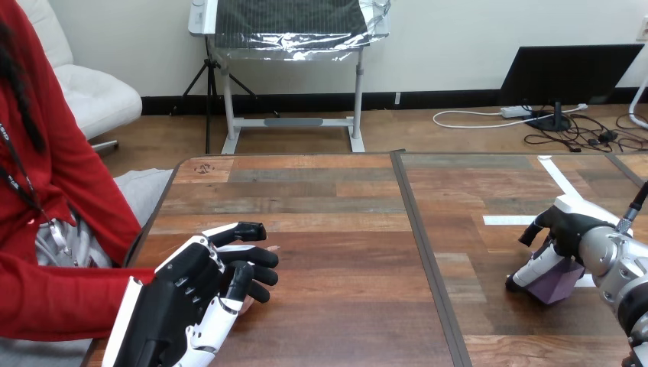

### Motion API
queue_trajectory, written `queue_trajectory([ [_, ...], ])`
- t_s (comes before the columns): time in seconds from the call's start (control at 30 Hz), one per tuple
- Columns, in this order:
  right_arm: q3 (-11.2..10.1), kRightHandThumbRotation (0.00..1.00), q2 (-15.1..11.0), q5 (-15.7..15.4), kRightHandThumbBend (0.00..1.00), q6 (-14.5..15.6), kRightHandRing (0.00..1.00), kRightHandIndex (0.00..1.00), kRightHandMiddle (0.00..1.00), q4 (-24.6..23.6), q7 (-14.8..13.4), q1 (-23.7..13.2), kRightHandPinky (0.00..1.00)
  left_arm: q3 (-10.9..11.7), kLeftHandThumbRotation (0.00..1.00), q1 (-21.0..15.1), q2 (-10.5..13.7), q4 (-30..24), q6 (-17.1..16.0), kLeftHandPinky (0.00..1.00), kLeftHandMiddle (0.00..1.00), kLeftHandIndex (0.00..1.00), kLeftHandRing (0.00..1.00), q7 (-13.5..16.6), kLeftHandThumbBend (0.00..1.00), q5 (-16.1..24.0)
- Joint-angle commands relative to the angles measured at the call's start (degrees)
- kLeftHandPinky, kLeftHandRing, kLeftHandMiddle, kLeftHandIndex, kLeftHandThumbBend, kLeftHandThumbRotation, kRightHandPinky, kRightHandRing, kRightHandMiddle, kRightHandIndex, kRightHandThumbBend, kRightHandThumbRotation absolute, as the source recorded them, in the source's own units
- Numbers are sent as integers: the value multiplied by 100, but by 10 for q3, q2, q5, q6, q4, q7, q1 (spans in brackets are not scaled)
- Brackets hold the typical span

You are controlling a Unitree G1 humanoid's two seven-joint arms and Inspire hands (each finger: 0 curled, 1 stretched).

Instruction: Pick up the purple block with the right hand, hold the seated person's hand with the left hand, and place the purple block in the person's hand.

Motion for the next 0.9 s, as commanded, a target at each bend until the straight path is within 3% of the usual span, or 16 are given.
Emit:
queue_trajectory([
  [0.0, 0, 0, -1, 1, 79, -7, 39, 71, 50, -5, -22, -26, 33, 2, 51, -25, -9, -20, -3, 48, 60, 66, 57, 0, 35, -6],
  [0.57, -17, 0, -5, 18, 82, -39, 47, 56, 53, -8, -52, -16, 38, 2, 50, -24, -8, -21, -2, 47, 60, 66, 56, -3, 35, -9],
  [0.87, -25, 0, -6, 28, 83, -50, 44, 51, 51, -10, -65, -15, 36, 2, 51, -24, -9, -20, -3, 47, 60, 66, 57, -2, 35, -8],
])
